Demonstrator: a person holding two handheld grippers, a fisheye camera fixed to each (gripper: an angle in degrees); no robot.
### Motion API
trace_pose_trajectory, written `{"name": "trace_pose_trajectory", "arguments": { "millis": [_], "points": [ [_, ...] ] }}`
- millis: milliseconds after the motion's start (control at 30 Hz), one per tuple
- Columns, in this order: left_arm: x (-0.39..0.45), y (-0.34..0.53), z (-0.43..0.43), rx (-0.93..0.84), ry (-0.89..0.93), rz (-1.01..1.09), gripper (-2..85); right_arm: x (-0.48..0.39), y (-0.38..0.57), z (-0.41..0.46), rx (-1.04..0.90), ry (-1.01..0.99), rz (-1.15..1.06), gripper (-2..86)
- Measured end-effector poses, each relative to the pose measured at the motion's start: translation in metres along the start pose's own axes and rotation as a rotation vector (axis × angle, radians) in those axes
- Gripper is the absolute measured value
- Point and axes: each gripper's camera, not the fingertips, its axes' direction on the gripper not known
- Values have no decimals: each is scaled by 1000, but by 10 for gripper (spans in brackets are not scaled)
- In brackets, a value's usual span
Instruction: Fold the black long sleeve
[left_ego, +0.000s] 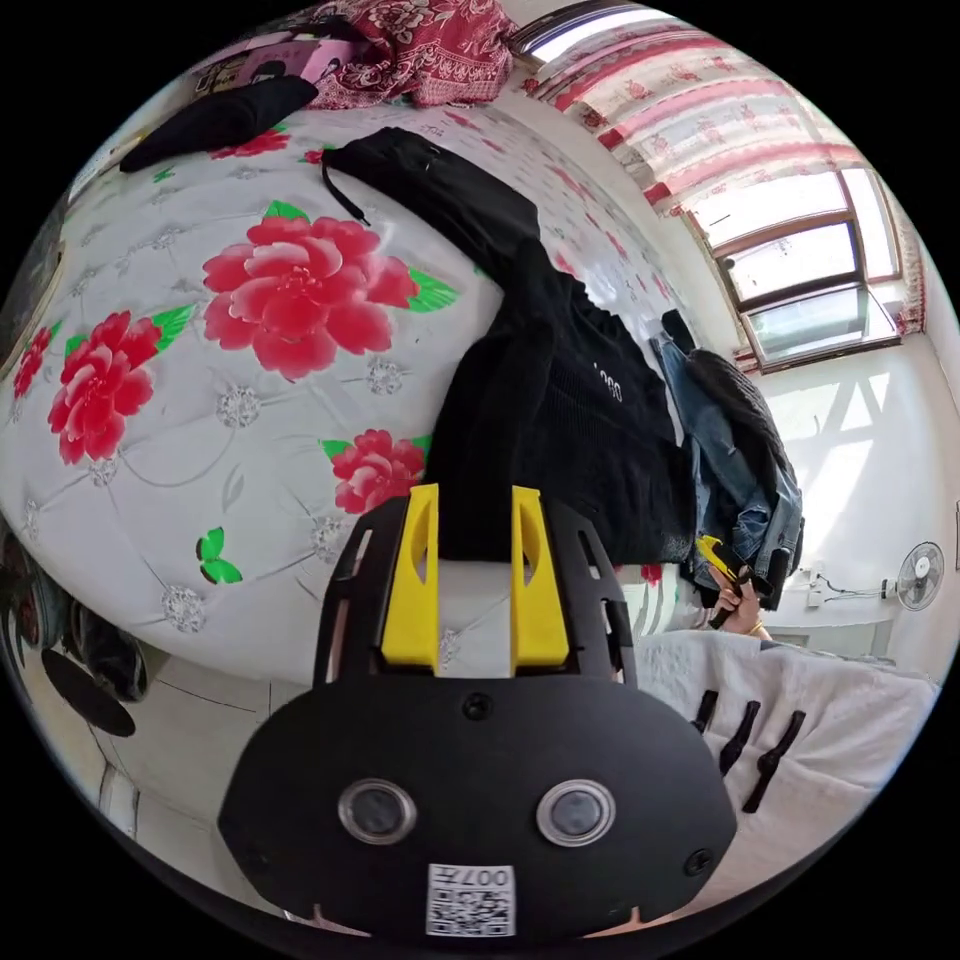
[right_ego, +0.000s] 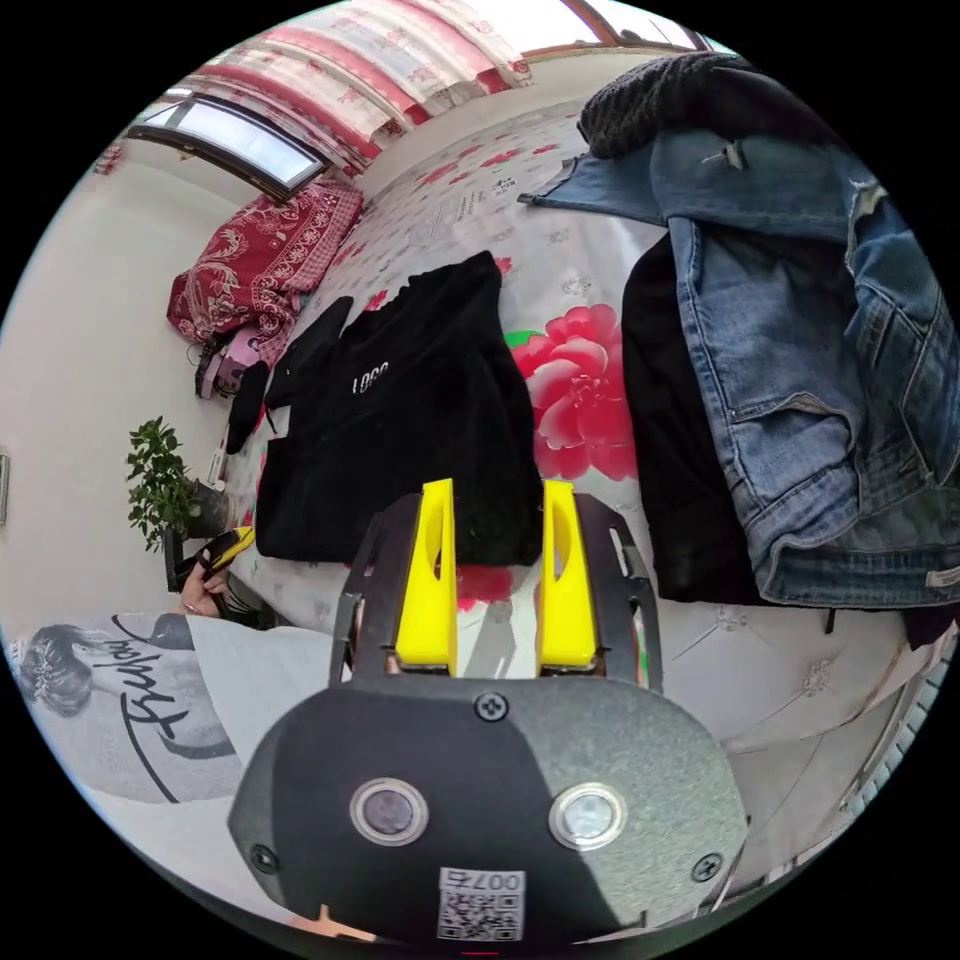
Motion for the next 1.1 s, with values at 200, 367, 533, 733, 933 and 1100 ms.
{"name": "trace_pose_trajectory", "arguments": {
  "millis": [200,367,533,733,933,1100],
  "points": [
    [-11,-4,24,-131,-53,-34,77,1,-3,29,-134,29,-24,55],
    [-21,-19,10,-210,36,23,29,5,-15,22,-224,-19,-68,20],
    [-19,7,-41,-178,243,57,3,14,14,-19,-238,-115,-109,7],
    [-50,26,-70,-126,653,-111,-4,42,26,-55,-213,-338,60,1],
    [-32,-78,-87,20,822,-119,1,30,-68,-101,-12,-605,51,1],
    [3,-211,-65,184,577,-175,71,-16,-178,-96,212,-502,66,21]
  ]
}}
